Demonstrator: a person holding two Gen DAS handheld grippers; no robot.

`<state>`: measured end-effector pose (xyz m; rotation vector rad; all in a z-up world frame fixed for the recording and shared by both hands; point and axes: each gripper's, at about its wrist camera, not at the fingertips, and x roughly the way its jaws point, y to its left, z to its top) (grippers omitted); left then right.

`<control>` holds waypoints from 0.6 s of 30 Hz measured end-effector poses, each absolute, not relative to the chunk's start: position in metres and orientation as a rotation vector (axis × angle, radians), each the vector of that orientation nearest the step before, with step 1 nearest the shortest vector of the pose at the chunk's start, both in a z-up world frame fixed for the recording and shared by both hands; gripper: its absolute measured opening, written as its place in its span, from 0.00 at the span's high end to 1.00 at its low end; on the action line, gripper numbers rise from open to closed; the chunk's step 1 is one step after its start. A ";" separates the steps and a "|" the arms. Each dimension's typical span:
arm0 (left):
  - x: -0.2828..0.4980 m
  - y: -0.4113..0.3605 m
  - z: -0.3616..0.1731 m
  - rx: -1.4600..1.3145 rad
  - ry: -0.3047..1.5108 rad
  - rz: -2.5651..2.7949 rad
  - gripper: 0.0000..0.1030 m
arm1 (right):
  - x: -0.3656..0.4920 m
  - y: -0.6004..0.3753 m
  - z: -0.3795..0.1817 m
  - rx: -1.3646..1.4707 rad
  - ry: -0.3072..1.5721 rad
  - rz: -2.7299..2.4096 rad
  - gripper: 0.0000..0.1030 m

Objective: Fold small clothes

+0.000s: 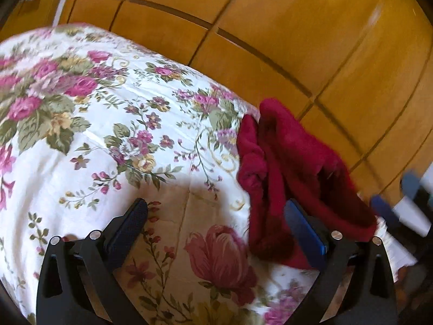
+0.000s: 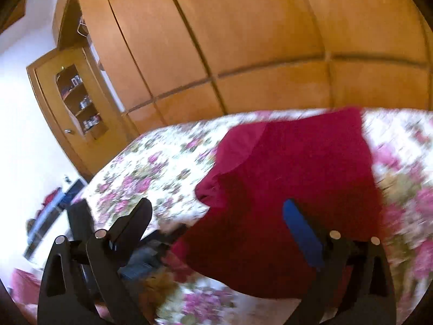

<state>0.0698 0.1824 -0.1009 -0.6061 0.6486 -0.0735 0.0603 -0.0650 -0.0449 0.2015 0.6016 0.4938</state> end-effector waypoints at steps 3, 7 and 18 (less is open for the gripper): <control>0.067 0.191 -0.087 -0.692 0.609 -0.116 0.03 | 0.058 -0.108 -0.044 0.225 0.581 0.295 0.02; 0.079 0.175 -0.056 -0.691 0.583 -0.254 0.03 | 0.077 -0.157 -0.064 0.264 0.690 0.044 0.02; 0.152 0.097 -0.060 -0.352 0.846 -0.346 0.76 | 0.089 -0.171 -0.100 0.254 0.855 0.005 0.02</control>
